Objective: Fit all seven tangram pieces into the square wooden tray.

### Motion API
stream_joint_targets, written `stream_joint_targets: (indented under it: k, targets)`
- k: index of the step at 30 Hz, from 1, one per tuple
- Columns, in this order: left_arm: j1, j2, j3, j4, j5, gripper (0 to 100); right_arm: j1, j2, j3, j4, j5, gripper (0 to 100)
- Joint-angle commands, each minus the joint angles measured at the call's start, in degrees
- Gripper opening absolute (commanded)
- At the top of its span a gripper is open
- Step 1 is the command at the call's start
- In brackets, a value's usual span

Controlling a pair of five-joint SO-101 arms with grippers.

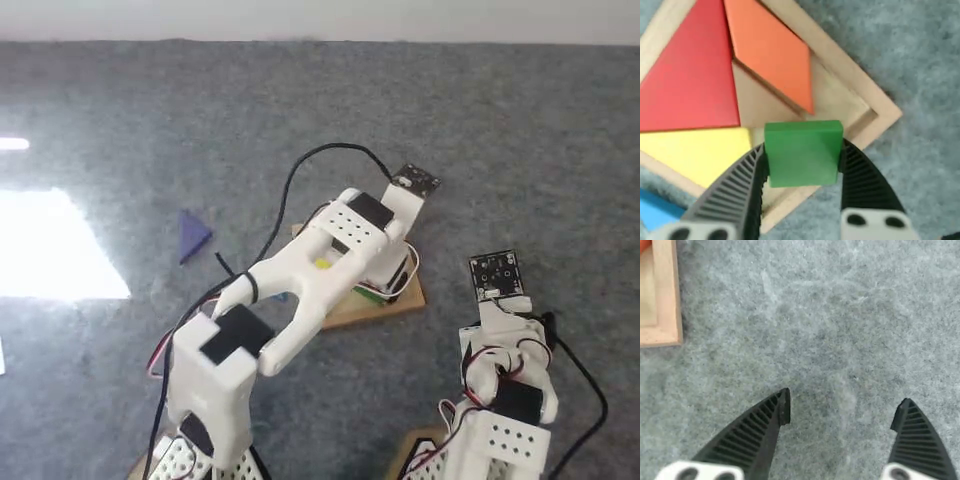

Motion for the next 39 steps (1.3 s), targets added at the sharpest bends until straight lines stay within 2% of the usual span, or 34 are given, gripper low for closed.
stream_joint_targets:
  k: [1, 5, 11, 17, 24, 33, 39]
  targets:
    - [0.2, 1.9, -2.9, 0.9, 0.8, 8, 0.0, -0.8, -0.7, -1.1, 0.4, 32.9]
    - [-0.7, 2.6, -2.9, 2.5, 0.8, 16, 0.0, -0.8, -0.7, -1.1, 0.5, 32.9]
    - [-1.2, 1.5, -2.9, 3.8, 0.3, 16, 0.0, -0.8, -0.7, -1.2, 0.5, 32.9]
    - [-1.7, -6.2, -2.9, 5.3, -1.3, 17, -0.1, -0.8, -0.6, -1.3, 0.5, 32.9]
    - [-1.8, -7.0, -2.2, 5.6, -1.8, 26, -0.2, -0.8, -0.6, -1.2, 0.6, 32.9]
    - [-1.9, -6.6, -2.0, 5.5, -1.8, 26, -0.2, -0.8, -0.6, -1.2, 0.6, 32.9]
    - [-6.7, -6.9, 1.3, 5.3, -5.4, 26, -0.1, -0.8, -0.6, -1.2, 0.6, 32.9]
